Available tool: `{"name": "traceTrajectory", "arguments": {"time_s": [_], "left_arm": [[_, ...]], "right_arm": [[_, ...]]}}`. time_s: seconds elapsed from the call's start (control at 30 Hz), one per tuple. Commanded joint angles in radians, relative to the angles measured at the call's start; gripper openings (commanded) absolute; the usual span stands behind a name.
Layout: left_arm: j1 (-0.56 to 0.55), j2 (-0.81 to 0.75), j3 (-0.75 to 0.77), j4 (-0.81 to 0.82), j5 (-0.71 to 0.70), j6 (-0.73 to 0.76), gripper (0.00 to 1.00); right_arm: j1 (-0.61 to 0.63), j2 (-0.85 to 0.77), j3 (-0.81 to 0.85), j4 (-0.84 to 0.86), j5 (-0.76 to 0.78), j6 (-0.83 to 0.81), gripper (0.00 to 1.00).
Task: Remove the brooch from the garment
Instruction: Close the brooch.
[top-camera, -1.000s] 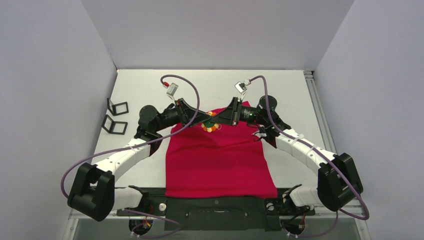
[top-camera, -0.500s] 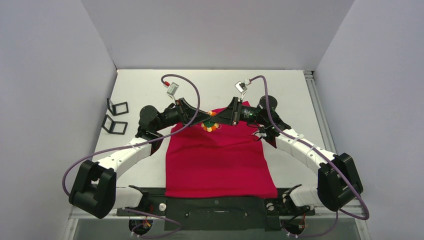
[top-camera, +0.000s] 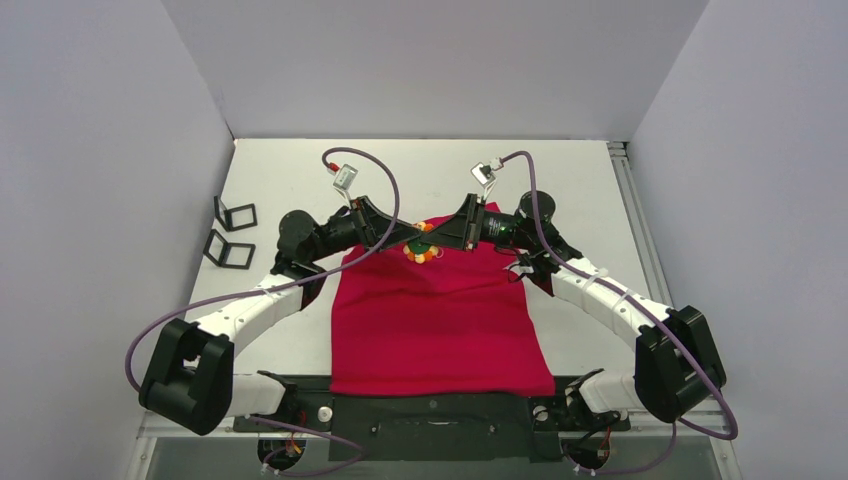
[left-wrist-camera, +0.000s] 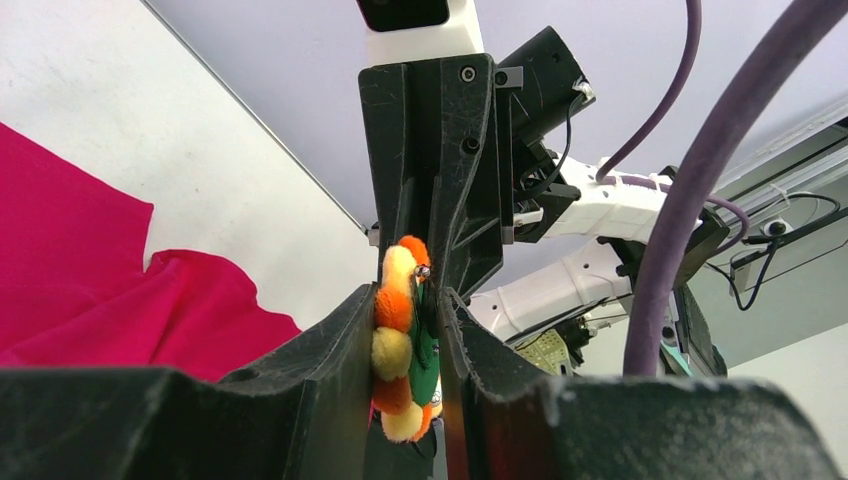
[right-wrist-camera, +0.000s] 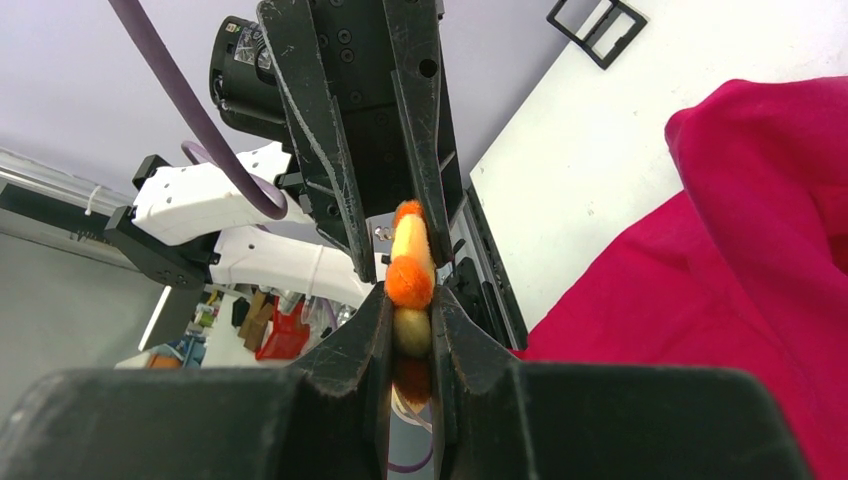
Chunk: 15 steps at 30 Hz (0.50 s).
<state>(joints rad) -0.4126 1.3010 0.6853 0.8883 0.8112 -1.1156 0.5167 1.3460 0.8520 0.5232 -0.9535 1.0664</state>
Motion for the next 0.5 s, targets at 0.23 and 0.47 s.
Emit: {"name": "traceTrajectory", "arguments": {"time_s": [0.23,0.47], "left_arm": [[0.009,0.041,0.018,0.054,-0.002,0.002,0.21],[-0.003,0.061,0.025,0.066,0.018,-0.003,0.18]], "right_arm": [[0.011,-0.042,0.023,0.148,-0.068,-0.006,0.0],[0.021,-0.046,0.036,0.14,-0.085,-0.031,0.0]]}}
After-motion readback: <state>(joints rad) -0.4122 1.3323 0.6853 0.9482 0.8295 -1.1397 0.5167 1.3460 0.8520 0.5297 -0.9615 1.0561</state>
